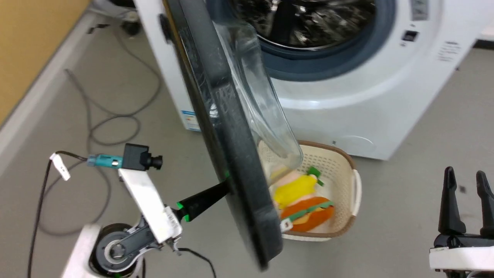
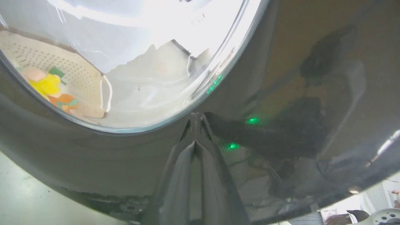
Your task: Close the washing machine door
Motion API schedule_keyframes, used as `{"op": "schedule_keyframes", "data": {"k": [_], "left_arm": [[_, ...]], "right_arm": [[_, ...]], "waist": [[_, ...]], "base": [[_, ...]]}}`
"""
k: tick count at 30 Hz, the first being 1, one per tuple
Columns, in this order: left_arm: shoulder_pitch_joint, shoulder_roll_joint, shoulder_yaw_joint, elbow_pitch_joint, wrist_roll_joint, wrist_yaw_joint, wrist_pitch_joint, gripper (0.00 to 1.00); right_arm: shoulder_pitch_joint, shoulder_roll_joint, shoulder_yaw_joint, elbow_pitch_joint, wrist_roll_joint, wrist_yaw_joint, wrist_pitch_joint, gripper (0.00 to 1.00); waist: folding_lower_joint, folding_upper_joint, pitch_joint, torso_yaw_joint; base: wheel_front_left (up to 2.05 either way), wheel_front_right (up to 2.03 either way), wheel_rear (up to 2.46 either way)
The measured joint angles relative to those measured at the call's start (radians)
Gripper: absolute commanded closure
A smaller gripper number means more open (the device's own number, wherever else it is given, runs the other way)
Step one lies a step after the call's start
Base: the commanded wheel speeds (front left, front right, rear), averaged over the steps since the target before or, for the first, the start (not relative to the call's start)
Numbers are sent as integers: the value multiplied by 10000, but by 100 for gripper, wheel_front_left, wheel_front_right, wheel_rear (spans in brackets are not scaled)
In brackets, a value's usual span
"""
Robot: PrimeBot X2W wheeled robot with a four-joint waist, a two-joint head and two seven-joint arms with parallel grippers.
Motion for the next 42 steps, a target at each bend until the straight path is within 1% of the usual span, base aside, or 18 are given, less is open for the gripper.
{"op": "schedule_keyframes", "data": {"k": [4, 10, 17, 20, 22, 24, 26, 27, 29, 30, 31, 32, 34, 35, 38, 39, 40, 42], "left_arm": [[-231, -163, -357, 128, 10, 2, -360, 100], [-476, -249, -685, 339, 8, 2, -1068, 100], [-613, -268, -1137, 512, 2, 2, -1862, 100], [-627, -180, -1296, 493, 303, 2, -2533, 100], [-622, -73, -1415, 387, 583, 2, -3200, 100], [-610, 224, -1547, 240, 1064, 0, -3971, 100], [-566, 685, -1707, 224, 1871, 0, -4982, 100], [-522, 1108, -1770, 439, 3020, 0, -6449, 100], [-523, 1524, -2019, 1022, 4381, -2, -7708, 100], [-523, 1605, -2034, 1404, 5101, 6, -8385, 100], [-525, 1611, -2033, 1818, 5634, 105, -8937, 100], [-527, 1590, -2052, 2121, 6165, 345, -9459, 100], [-612, 1580, -2128, 2619, 7419, 1018, -10011, 100], [-648, 1534, -2134, 2767, 7929, 1354, -10136, 100], [-686, 1162, -1881, 3005, 8905, 2234, -10284, 100], [-686, 1162, -1881, 3005, 8905, 2234, -10284, 100], [-683, 970, -1559, 2792, 9802, 2732, -10297, 100], [-584, 780, -1187, 2447, 10656, 3164, -10299, 100]], "right_arm": [[-30, 0, -13, 2, 2, 0, 0, 0], [-199, 0, 82, 2, 38, 0, 0, 0], [-218, 2, 69, -2, 125, 0, 0, 0], [-217, 2, 67, 4, 180, 0, 0, 0], [-206, 2, 36, 25, 180, 0, 0, 0], [-182, 2, 2, 54, 180, 0, 0, 0], [-105, 2, -4, 65, 180, 0, 0, 0], [43, 2, -25, 71, 180, 0, 0, 0], [194, 2, -48, 82, 180, 0, 0, 0], [255, 2, -56, 82, 178, 0, 0, 0], [310, 2, -52, 90, 178, 0, 0, 0], [350, 2, -48, 94, 178, 0, 0, 0], [454, 2, -42, 105, 176, 0, 0, 0], [489, 2, -42, 105, 176, 0, 0, 0], [535, 2, 17, 86, 127, 0, 0, 0], [535, 2, 17, 86, 127, 0, 0, 0], [569, 4, 42, 33, 2, 0, 0, 0], [655, 2, 104, -35, -211, 0, 0, 0]], "waist": [[0, 0, 182, -596], [0, 0, 397, -1363], [1, 0, 556, -2012], [0, 0, 543, -2167], [0, 0, 442, -2208], [0, 0, 287, -2225], [1, 0, 107, -2225], [0, 0, -91, -2209], [0, 0, -287, -2171], [0, 0, -379, -2149], [0, 0, -474, -2124], [0, 0, -567, -2102], [0, 0, -748, -2063], [0, 0, -829, -2048], [0, 0, -1015, -2032], [0, 0, -1015, -2032], [0, 0, -1091, -2061], [0, 0, -1137, -2111]], "base": [[0, 0, 0], [0, 0, 0], [0, 0, 0], [0, 0, 0], [0, 0, 0], [0, 0, 0], [0, 0, 0], [0, 0, 0], [0, 0, 0], [0, 0, 0], [0, 0, 0], [0, 0, 0], [0, 0, 0], [0, 0, 0], [0, 0, 0], [0, 0, 0], [0, 0, 0], [0, 0, 0]]}}
